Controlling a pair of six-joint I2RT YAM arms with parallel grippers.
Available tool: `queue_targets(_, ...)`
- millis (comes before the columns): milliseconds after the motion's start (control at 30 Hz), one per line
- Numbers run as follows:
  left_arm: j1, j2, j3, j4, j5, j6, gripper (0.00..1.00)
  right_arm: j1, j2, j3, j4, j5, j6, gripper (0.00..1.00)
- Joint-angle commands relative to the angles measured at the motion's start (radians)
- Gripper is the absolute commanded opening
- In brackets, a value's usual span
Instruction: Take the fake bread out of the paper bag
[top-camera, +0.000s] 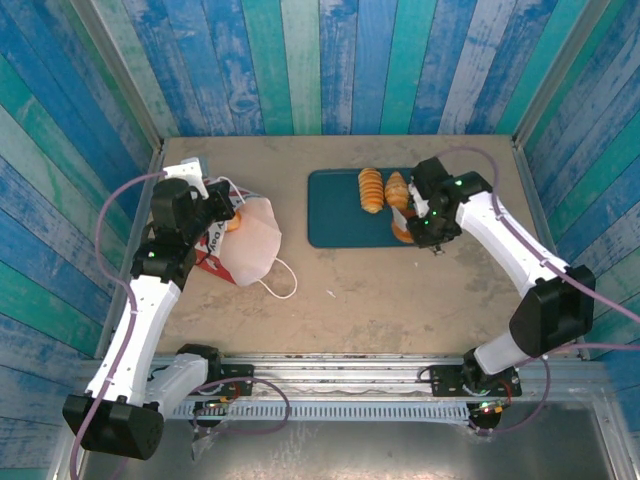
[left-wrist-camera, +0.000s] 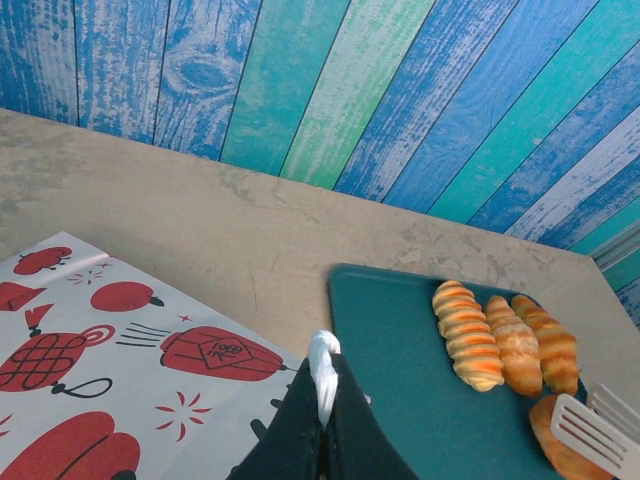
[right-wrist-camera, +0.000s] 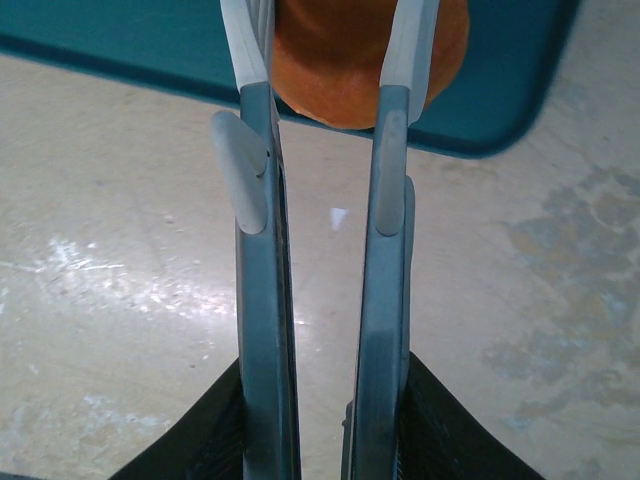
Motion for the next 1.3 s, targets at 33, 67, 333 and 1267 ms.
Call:
queue_targets(33,-0.001,0.006,0.008,0.014,0.005,0.0,0.01,-0.044,-0.021,-0.011,0.017,0.019,-0.003,0.35)
queue_targets(67,0.0,0.003,0.007,0.013,0.0,0.002,0.01,-0.05,-0.019,-0.012,0.018,0.019,-0.002,0.35)
queue_targets(333,-0.001,-0.012,-0.002,0.015,-0.013,-0.001,0.01,-0.058,0.006,-0.035,0.056,0.04,-0.005,0.38)
queue_targets(1267,-0.001,-0.012,-0.009,0.02,0.0,-0.006,0.01,-0.063,-0.007,-0.05,-0.004,0.099,0.002,0.42)
